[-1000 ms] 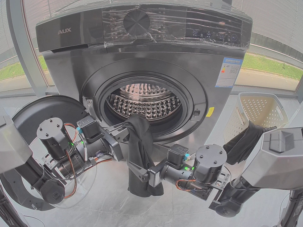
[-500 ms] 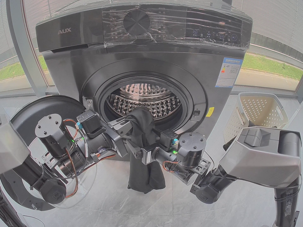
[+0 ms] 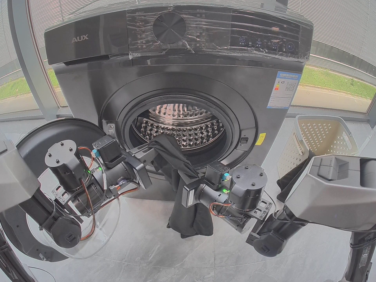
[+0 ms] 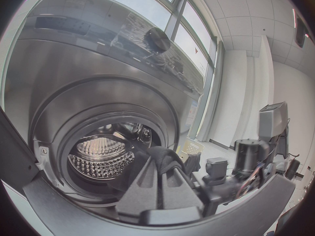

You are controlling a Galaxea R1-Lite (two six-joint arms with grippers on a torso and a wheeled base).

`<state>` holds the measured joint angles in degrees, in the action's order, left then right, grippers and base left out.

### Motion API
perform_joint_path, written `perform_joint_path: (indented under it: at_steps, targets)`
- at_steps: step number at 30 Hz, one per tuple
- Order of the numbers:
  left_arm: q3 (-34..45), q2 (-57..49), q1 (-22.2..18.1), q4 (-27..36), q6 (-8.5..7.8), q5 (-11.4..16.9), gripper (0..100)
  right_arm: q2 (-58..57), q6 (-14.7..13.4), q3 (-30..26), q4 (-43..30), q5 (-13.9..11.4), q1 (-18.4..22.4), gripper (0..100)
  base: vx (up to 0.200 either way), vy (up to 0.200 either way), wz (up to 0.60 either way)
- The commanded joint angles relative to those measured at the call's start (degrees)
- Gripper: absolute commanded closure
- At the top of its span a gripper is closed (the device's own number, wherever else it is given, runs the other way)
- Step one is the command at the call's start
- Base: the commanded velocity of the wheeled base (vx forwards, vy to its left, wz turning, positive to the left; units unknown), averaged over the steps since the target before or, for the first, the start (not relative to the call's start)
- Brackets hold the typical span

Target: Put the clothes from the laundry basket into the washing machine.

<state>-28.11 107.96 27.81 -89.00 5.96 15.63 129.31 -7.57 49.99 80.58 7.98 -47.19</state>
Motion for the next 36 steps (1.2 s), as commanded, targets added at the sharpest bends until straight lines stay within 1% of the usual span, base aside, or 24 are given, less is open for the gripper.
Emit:
perform_joint_path:
  at_steps: [1,2,3,4,5,6,8,12,15,17,21,22,24,28,29,30,31,32,36]
  targets:
    - [-1.16,2.17,-3.37,-0.03,0.1,0.46,0,-7.23,-0.08,-6.14,0.37,-0.43,-1.68,100,0.0,0.0,0.0]
    - [-1.24,2.17,-3.37,-0.03,0.19,0.46,0,-7.58,-0.08,-6.49,0.37,-0.43,-1.68,100,0.0,0.0,0.0]
    - [-1.95,2.17,-3.55,-0.03,0.98,0.19,0,-9.07,-0.08,-8.42,0.37,-0.51,-1.5,100,0.0,0.0,0.0]
    - [-2.12,2.17,-3.64,-0.03,1.16,0.19,0,-9.33,-0.08,-8.69,0.46,-0.51,-1.41,100,0.0,0.0,0.0]
    - [-2.3,2.34,-4.25,-0.03,2.56,0.1,0,-10.48,-0.16,-10.53,0.63,-1.31,-0.8,100,0.0,0.0,0.0]
    - [-2.39,2.43,-4.6,-0.03,3.09,0.1,0,-10.92,-0.16,-11.32,0.98,-1.66,-0.62,100,0.0,0.0,0.0]
    - [-2.65,3.05,-5.57,-0.03,3.53,0.19,0,-11.97,-0.16,-12.64,1.86,-2.1,-0.1,100,0.0,0.0,0.0]
    - [-2.39,5.33,-7.24,-0.12,3.44,0.63,0,-14.08,-0.16,-12.9,2.39,-2.27,0.52,100,0.0,0.0,0.0]
    - [-2.03,7.53,-7.33,-0.12,3.18,0.72,0,-15.22,-0.6,-12.46,2.48,-2.27,0.61,100,0.0,0.0,0.0]
    - [-1.24,9.46,-7.33,-0.12,2.48,0.81,0,-15.4,-1.13,-12.55,2.48,-2.18,0.52,100,0.0,0.0,0.0]
    - [0.43,11.4,-7.33,-0.12,2.48,0.9,0,-15.58,-1.31,-12.46,2.92,-2.18,0.52,100,0.0,0.0,0.0]
    - [1.04,12.71,-7.33,-0.12,2.12,1.51,0,-15.66,-1.31,-12.29,3.18,-2.18,0.52,100,0.0,0.0,0.0]
    - [1.74,14.21,-7.33,-0.21,0.81,2.21,0,-15.66,-1.39,-11.76,3.18,-2.18,0.52,100,0.0,0.0,0.0]
    - [3.77,17.02,-7.24,-0.21,-3.59,4.23,0,-15.84,-1.39,-11.15,3.18,-2.18,0.52,100,0.0,0.0,0.0]
    - [4.12,17.9,-7.15,-0.21,-4.38,4.67,0,-15.93,-1.39,-10.88,3.18,-2.1,0.52,100,0.0,0.0,0.0]
    - [4.12,17.99,-7.15,-0.21,-4.47,4.76,0,-15.93,-1.39,-10.88,3.18,-2.18,0.52,100,0.0,0.0,0.0]
    - [4.47,19.39,-6.98,-0.29,-5.26,4.94,0,-16.01,-1.39,-10.79,3.09,-2.18,0.52,100,0.0,0.0,0.0]
    - [4.47,20.18,-6.89,-0.29,-5.52,4.94,0,-16.63,-1.39,-10.79,2.92,-2.18,0.43,100,0.0,0.0,0.0]
    - [3.5,22.47,-6.89,-0.29,-5.7,4.94,0,-18.12,-1.48,-10.97,2.56,-2.18,-0.01,100,0.0,0.0,0.0]
